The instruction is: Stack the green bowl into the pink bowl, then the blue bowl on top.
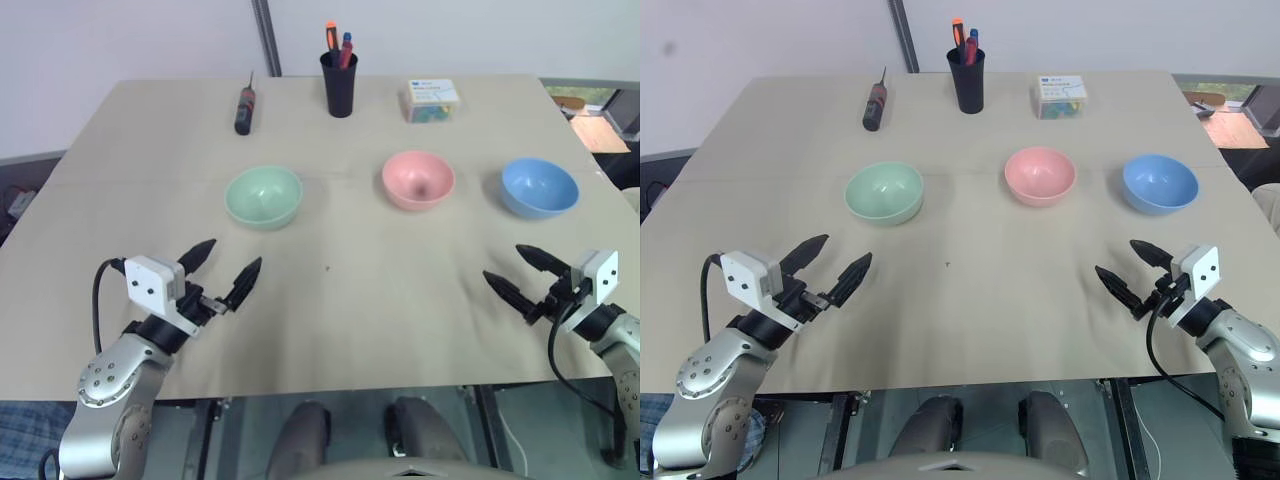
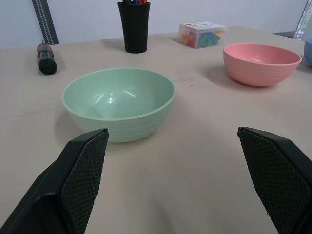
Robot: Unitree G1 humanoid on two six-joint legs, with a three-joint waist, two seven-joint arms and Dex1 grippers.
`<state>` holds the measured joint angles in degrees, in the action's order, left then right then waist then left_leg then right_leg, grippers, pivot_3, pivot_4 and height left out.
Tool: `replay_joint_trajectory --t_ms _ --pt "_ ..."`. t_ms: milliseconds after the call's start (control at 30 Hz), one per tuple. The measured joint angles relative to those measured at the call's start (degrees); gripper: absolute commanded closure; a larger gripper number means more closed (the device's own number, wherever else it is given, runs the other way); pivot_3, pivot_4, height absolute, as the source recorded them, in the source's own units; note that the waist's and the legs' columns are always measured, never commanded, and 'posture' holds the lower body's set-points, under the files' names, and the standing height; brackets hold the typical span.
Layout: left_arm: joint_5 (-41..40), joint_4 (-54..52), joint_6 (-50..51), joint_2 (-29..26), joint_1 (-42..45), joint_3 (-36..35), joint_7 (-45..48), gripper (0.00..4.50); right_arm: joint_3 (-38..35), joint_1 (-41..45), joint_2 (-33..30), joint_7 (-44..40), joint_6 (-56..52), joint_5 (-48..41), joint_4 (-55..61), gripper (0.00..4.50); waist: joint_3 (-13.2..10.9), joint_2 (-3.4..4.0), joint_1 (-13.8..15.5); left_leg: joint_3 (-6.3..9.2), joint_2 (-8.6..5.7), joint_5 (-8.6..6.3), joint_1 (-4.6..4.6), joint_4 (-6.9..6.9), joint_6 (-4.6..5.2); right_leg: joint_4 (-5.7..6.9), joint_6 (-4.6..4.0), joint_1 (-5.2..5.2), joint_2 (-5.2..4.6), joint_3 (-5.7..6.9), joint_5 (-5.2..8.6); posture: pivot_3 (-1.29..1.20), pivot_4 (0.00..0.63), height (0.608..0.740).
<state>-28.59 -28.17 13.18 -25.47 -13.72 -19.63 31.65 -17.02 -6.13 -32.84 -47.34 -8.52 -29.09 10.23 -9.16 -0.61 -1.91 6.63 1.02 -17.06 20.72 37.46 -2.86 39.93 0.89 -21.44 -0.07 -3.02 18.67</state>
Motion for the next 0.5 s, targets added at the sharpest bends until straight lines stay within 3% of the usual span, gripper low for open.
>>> replay_joint_trajectory --t_ms 500 --pt "0.3 -0.5 -1.0 1.7 -1.3 2.2 -0.5 0.00 0.1 -0.9 0.5 2.8 -2.3 -0.6 2.6 0.07 0.0 0.00 0.0 -0.01 0.00 0.00 0.00 0.00 0.00 0.01 0.00 0.00 0.01 -0.01 0.00 0.00 0.150 0.740"
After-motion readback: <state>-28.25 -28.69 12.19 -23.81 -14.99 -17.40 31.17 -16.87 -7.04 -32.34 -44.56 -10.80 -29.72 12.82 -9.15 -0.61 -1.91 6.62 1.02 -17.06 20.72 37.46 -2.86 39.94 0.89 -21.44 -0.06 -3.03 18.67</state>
